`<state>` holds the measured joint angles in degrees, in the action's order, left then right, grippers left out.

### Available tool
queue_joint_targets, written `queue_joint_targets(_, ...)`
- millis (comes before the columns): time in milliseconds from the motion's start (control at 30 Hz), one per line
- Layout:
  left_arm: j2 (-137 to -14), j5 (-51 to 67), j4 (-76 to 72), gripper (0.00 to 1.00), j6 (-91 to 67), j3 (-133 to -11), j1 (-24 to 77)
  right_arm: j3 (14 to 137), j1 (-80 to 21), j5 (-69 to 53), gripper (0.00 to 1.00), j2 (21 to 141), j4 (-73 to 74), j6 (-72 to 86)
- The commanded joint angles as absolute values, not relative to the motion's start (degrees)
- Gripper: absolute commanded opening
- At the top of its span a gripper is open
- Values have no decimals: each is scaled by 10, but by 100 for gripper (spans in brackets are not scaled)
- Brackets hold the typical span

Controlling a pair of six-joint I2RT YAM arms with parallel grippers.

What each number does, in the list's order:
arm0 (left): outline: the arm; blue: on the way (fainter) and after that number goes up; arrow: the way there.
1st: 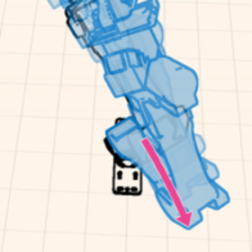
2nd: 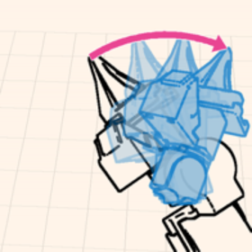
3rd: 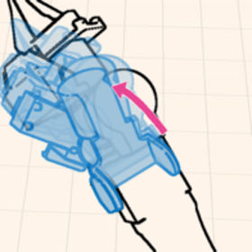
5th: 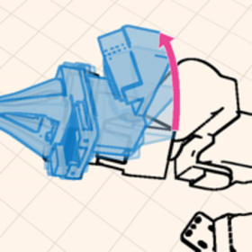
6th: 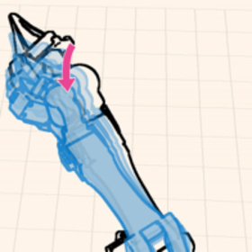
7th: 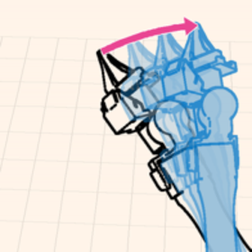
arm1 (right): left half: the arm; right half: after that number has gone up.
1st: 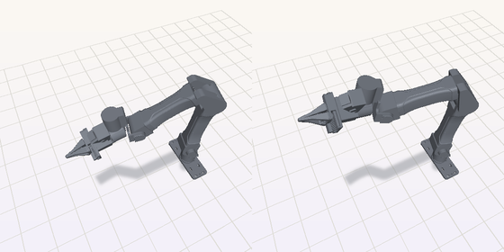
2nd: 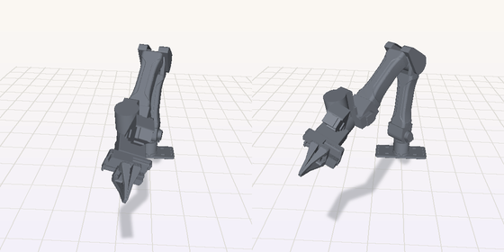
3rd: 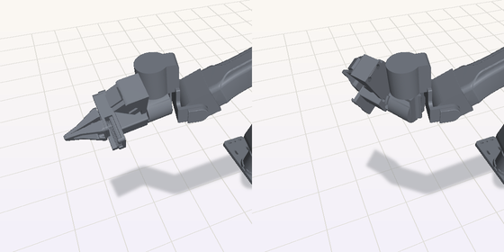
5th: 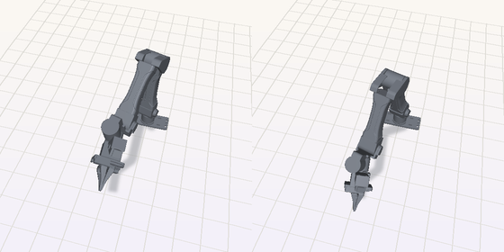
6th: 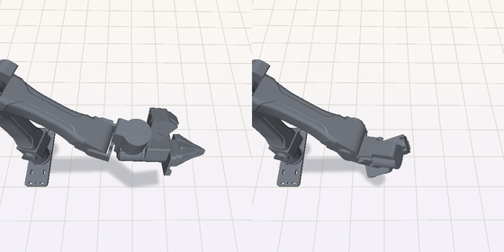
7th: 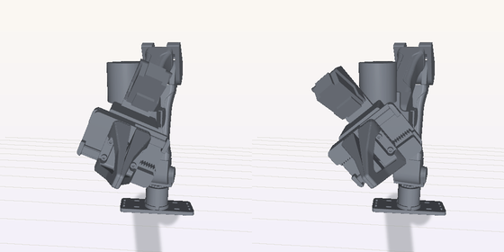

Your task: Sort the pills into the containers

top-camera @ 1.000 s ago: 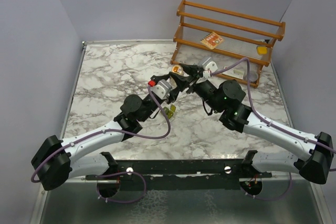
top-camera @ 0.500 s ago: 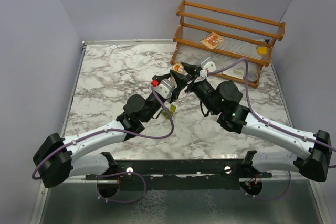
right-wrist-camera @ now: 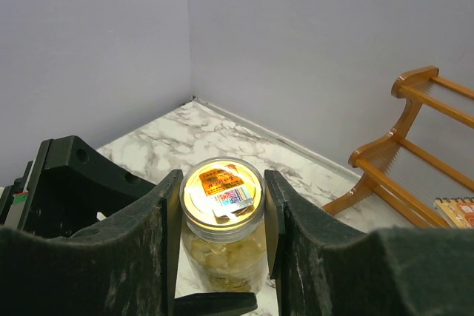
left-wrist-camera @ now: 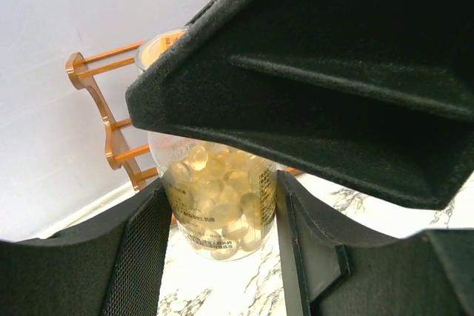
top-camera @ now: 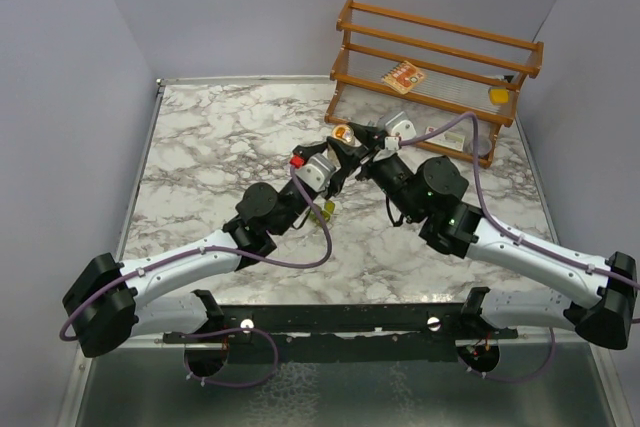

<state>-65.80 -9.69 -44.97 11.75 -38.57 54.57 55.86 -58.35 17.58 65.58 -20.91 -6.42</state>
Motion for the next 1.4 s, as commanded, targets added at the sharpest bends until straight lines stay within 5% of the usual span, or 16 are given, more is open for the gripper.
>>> queue_joint_targets(0, -644, -10, -497, 0, 143, -390, 580, 555, -599, 141, 40, 665, -142, -54)
queue_joint_targets(233, -636, -17, -492, 0, 144, -381, 580, 552, -605, 150, 51, 639, -122, -53)
queue_joint_targets(767, -630, -65, -472, 0, 156, -383, 580, 547, -612, 147, 56, 593, -90, -56)
queue_joint_targets(1000, -634, -91, -469, 0, 169, -393, 580, 547, -613, 133, 73, 577, -73, -52)
queue_joint_targets(1367, -622, -111, -455, 0, 176, -389, 580, 554, -613, 126, 75, 538, -45, -58)
